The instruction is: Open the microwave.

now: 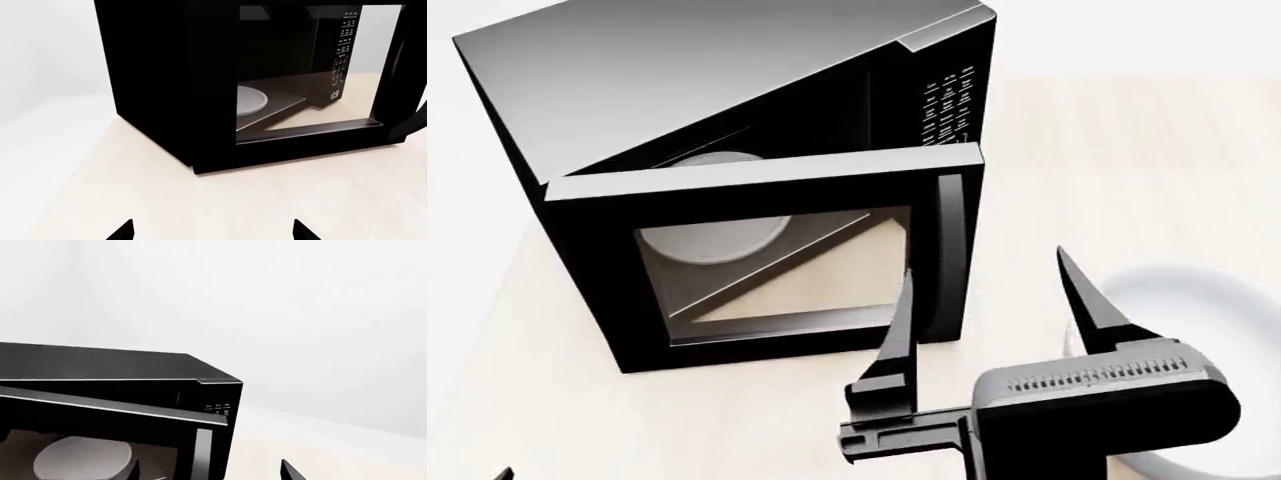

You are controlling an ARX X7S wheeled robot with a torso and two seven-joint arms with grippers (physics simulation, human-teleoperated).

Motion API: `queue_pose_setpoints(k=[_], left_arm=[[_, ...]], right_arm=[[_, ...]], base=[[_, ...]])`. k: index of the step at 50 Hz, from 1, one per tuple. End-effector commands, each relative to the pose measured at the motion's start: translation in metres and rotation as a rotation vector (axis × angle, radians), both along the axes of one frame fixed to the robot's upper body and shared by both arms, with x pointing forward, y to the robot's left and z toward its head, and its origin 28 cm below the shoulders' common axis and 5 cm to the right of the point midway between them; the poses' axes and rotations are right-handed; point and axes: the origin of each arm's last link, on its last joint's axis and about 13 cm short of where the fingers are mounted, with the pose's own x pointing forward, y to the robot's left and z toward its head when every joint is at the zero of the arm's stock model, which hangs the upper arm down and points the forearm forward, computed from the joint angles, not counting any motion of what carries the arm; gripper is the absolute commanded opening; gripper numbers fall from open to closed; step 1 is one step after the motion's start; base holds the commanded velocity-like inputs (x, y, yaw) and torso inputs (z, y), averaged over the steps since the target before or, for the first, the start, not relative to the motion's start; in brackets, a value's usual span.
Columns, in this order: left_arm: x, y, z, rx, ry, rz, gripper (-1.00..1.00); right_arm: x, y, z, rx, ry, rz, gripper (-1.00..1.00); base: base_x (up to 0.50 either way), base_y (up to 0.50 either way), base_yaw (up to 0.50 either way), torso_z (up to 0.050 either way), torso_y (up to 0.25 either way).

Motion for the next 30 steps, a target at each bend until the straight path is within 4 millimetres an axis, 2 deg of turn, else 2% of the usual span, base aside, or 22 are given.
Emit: queue_pose_setpoints(k=[1,7,11,15,21,26,28,30], left_arm=[[-0.001,0.001,0.002,-0.004,-0.004,0.000,1.00],[-0.001,0.001,0.002,-0.007,-0.004,0.001,1.00],[-0.001,0.000,0.002,-0.005,-0.003,-0.002,1.00],[0.000,0.001,0.002,-0.007,-0.005,0.001,1.00],[-0.001,0.002,0.003,-0.008,-0.006,0.003,1.00],[-0.001,0.002,0.003,-0.009,-0.009,0.003,1.00],[-0.001,0.002,0.003,-0.009,-0.008,0.003,1.00],[-0.001,0.002,0.003,-0.009,-0.008,0.003,1.00]], right_arm=[[-0.032,0.006,0.045,-0.037,-0.085,-0.026,1.00],[-0.027,0.008,0.062,-0.061,-0.091,-0.063,1.00],[-0.022,0.010,0.082,-0.081,-0.101,-0.061,1.00],[-0.008,0.009,0.103,-0.094,-0.079,-0.085,1.00],[0.007,0.013,0.125,-0.092,-0.027,-0.024,1.00],[0.020,0.016,0.134,-0.122,0.027,-0.005,1.00],[0.026,0.018,0.139,-0.072,0.068,0.058,1.00],[0.030,0.019,0.141,-0.091,0.076,0.037,1.00]], base=[[0.00,0.00,0.00,0.000,0.000],[0.00,0.00,0.00,0.000,0.000],[0.00,0.00,0.00,0.000,0.000],[0.00,0.00,0.00,0.000,0.000],[0.00,0.00,0.00,0.000,0.000],[0.00,0.00,0.00,0.000,0.000],[0.00,0.00,0.00,0.000,0.000],[0.00,0.00,0.00,0.000,0.000]])
